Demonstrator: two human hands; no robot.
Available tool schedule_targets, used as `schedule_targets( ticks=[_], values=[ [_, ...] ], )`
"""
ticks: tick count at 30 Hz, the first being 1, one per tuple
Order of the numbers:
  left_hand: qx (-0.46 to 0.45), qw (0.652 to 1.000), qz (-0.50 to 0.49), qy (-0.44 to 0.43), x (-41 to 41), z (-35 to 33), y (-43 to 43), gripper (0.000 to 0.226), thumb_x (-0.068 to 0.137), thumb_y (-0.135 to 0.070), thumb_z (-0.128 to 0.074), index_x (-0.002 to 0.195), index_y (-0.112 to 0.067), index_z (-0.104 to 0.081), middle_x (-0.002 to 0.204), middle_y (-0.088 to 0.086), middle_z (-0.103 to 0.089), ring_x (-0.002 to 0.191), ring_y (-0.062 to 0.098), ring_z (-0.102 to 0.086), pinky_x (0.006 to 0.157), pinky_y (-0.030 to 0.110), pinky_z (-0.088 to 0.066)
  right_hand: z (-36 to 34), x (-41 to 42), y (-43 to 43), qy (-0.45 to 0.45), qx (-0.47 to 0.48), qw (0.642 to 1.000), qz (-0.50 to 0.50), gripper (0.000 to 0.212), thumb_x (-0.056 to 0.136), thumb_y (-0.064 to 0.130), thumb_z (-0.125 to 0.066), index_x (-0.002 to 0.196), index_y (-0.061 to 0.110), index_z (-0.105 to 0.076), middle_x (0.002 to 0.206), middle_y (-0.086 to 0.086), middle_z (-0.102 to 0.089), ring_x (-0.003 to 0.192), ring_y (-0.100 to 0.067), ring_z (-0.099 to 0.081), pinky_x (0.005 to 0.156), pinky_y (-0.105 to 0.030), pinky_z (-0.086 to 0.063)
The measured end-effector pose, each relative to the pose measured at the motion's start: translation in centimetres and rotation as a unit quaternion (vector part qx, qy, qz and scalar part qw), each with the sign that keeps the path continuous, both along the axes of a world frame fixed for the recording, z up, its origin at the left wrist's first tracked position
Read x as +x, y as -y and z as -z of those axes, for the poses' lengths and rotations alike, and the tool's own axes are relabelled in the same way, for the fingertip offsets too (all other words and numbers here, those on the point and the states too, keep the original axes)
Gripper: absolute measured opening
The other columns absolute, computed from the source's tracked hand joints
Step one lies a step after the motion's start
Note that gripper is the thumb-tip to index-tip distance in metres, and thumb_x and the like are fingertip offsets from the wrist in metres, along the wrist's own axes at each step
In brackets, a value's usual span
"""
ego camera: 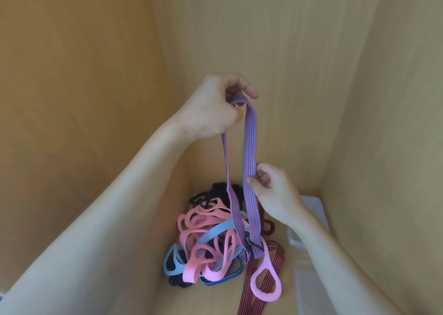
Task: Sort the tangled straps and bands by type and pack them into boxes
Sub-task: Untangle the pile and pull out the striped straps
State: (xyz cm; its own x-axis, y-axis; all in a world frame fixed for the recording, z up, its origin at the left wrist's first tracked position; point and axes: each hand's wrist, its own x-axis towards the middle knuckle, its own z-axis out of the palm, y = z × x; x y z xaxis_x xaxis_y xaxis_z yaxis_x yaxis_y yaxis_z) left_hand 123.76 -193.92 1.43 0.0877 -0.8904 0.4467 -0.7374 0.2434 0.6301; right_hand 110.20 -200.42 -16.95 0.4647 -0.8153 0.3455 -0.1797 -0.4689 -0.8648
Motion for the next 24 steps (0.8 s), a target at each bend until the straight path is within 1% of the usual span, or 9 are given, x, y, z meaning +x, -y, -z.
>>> schedule_targets(
  ticks=[4, 8, 11, 14, 16, 18, 19, 21, 24],
  values=[
    [0.005, 1.000, 0.003, -0.013, -0.8, -0.3, 0.1, 0.038, 0.081, 0.013, -0.047, 0.102, -0.008, -0.071, 0.073, -0.001, -0.054, 0.061, 0.009, -0.046, 0.053, 0.014, -0.037, 0.3, 0.4, 0.5, 0.008, -0.016, 1.000, 0.000, 0.015, 0.090, -0.001, -0.061, 0.089, 0.009, -0.072, 0.082, -0.012, -0.067, 0.065, -0.019, -0.056, 0.065, -0.033, -0.046],
    [-0.008, 1.000, -0.010, -0.004, -1.1, -1.1, 0.7, 0.036, 0.081, 0.011, -0.048, 0.101, -0.007, -0.072, 0.071, -0.002, -0.054, 0.056, 0.008, -0.045, 0.051, 0.016, -0.037, 0.1, 0.8, 1.0, 0.032, 0.009, 0.999, 0.005, 0.038, 0.089, -0.003, -0.063, 0.085, 0.034, -0.071, 0.089, -0.013, -0.066, 0.063, -0.014, -0.053, 0.062, -0.023, -0.042],
    [-0.012, 1.000, -0.016, 0.007, -1.3, -1.8, 1.1, 0.035, 0.079, 0.009, -0.049, 0.098, -0.010, -0.072, 0.072, -0.003, -0.055, 0.053, 0.004, -0.046, 0.050, 0.016, -0.038, -0.4, 1.2, 1.0, 0.057, 0.064, 0.996, -0.008, 0.038, 0.092, -0.003, -0.062, 0.086, 0.033, -0.071, 0.086, -0.016, -0.068, 0.063, -0.016, -0.055, 0.064, -0.032, -0.046],
    [-0.025, 0.999, -0.020, 0.011, -1.4, -2.7, 1.6, 0.036, 0.077, 0.008, -0.048, 0.095, -0.012, -0.072, 0.071, -0.004, -0.055, 0.050, 0.000, -0.045, 0.049, 0.014, -0.037, -1.1, 1.4, 0.8, 0.102, 0.108, 0.987, -0.059, 0.028, 0.093, -0.001, -0.062, 0.089, 0.024, -0.074, 0.089, -0.019, -0.073, 0.073, -0.029, -0.063, 0.079, -0.046, -0.054],
    [-0.031, 0.999, -0.026, 0.009, -1.5, -3.2, 2.0, 0.037, 0.077, 0.008, -0.048, 0.093, -0.013, -0.072, 0.071, -0.005, -0.054, 0.048, -0.002, -0.044, 0.049, 0.014, -0.036, -1.6, 1.2, 0.5, 0.118, 0.135, 0.977, -0.116, 0.013, 0.090, 0.015, -0.063, 0.092, 0.018, -0.075, 0.084, -0.001, -0.075, 0.072, -0.010, -0.064, 0.067, -0.022, -0.053],
    [-0.034, 0.999, -0.035, 0.004, -1.5, -3.5, 2.4, 0.037, 0.077, 0.009, -0.047, 0.092, -0.014, -0.072, 0.071, -0.004, -0.054, 0.047, -0.001, -0.043, 0.048, 0.014, -0.035, -2.0, 0.9, 0.3, 0.119, 0.148, 0.970, -0.154, 0.026, 0.087, 0.036, -0.061, 0.093, 0.015, -0.075, 0.086, 0.008, -0.073, 0.075, -0.001, -0.063, 0.064, -0.007, -0.044],
    [-0.036, 0.999, -0.039, 0.000, -1.4, -3.6, 2.5, 0.037, 0.078, 0.009, -0.047, 0.093, -0.013, -0.072, 0.072, -0.002, -0.055, 0.049, 0.001, -0.043, 0.048, 0.015, -0.035, -2.0, 0.9, 0.3, 0.126, 0.148, 0.968, -0.160, 0.034, 0.086, 0.043, -0.063, 0.094, 0.012, -0.074, 0.089, 0.006, -0.073, 0.079, -0.003, -0.063, 0.069, -0.009, -0.044],
    [-0.039, 0.998, -0.045, -0.014, -1.2, -3.8, 2.8, 0.036, 0.080, 0.009, -0.047, 0.095, -0.012, -0.073, 0.078, 0.002, -0.056, 0.057, 0.007, -0.045, 0.050, 0.016, -0.036, -2.0, 1.0, 0.2, 0.131, 0.137, 0.968, -0.164, 0.042, 0.083, 0.045, -0.070, 0.098, 0.006, -0.071, 0.093, -0.001, -0.070, 0.087, -0.011, -0.062, 0.083, -0.024, -0.049],
    [-0.040, 0.997, -0.051, -0.038, -0.6, -3.6, 2.8, 0.035, 0.083, 0.008, -0.047, 0.097, -0.012, -0.072, 0.086, 0.005, -0.059, 0.063, 0.012, -0.047, 0.050, 0.016, -0.036, -1.8, 1.5, -0.2, 0.106, 0.134, 0.973, -0.153, 0.012, 0.088, 0.015, -0.075, 0.095, 0.009, -0.068, 0.092, -0.006, -0.069, 0.087, -0.021, -0.065, 0.095, -0.050, -0.052]
  ],
)
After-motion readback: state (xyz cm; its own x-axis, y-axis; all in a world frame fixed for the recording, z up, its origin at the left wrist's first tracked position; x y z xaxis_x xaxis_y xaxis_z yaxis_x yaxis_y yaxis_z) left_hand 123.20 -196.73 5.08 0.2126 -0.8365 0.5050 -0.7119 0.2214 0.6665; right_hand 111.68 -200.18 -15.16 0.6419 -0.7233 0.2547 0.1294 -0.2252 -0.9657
